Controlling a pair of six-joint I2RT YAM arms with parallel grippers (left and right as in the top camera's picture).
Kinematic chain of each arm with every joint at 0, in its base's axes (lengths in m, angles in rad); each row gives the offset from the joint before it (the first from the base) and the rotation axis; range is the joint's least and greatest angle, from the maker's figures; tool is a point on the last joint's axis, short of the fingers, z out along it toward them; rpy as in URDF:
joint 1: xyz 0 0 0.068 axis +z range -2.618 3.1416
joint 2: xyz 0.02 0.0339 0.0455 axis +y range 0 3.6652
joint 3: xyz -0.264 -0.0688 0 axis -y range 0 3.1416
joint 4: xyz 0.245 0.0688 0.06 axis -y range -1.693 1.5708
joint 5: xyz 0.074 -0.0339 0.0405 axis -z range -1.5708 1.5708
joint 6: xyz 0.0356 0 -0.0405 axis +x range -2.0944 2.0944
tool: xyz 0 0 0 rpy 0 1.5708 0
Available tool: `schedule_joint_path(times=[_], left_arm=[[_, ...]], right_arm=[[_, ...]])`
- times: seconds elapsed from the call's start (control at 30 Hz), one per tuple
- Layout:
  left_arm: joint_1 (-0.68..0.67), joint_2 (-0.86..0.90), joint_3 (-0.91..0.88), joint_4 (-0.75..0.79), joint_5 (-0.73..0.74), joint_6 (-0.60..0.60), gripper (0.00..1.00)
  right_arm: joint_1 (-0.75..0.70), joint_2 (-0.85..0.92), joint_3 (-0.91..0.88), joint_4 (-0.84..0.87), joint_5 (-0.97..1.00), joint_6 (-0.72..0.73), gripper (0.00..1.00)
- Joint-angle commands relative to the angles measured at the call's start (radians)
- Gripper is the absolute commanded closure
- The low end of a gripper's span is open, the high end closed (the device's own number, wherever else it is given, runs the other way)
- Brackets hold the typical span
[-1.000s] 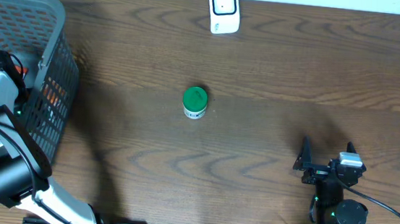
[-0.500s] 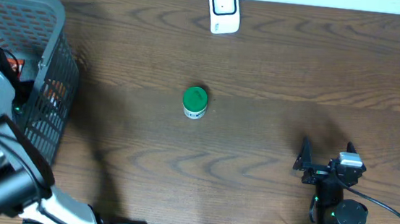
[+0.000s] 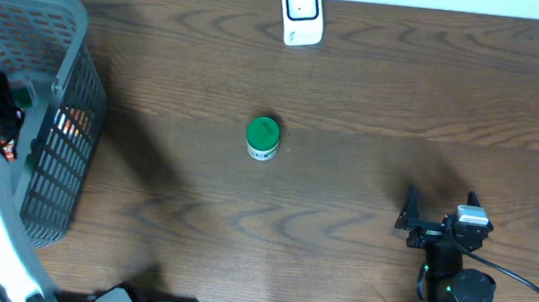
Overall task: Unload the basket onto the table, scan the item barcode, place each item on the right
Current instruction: 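Lift the Panadol box past the scanner and set it right of the bottle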
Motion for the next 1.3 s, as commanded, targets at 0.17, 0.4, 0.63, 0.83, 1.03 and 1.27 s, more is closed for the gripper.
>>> schedule_joint_path(times=[0.17, 0.4, 0.63, 0.83, 1.03, 1.27], left_arm=[[0.002, -0.196, 0.019, 0.177, 0.256, -0.013, 0.54], [-0.117, -0.217, 0.018, 0.238, 0.425, -0.057, 0.54], [-0.435, -0.162, 0.018, 0.239, 0.398, -0.047, 0.54], [-0.757, -0.045, 0.018, 0.238, 0.279, -0.030, 0.54], [-1.045, 0.135, 0.018, 0.242, 0.121, -0.031, 0.53], [-1.296, 0.408, 0.018, 0.242, -0.008, -0.031, 0.53]], right_arm=[[0.011, -0.001, -0.001, -0.003, 0.006, 0.013, 0.01], [0.011, -0.001, -0.001, -0.003, 0.006, 0.013, 0.01], [0.011, -0.001, -0.001, -0.003, 0.006, 0.013, 0.01], [0.011, -0.001, -0.001, -0.003, 0.006, 0.013, 0.01], [0.011, -0.001, -0.001, -0.003, 0.006, 0.013, 0.01], [0.011, -0.001, -0.001, -0.003, 0.006, 0.013, 0.01]])
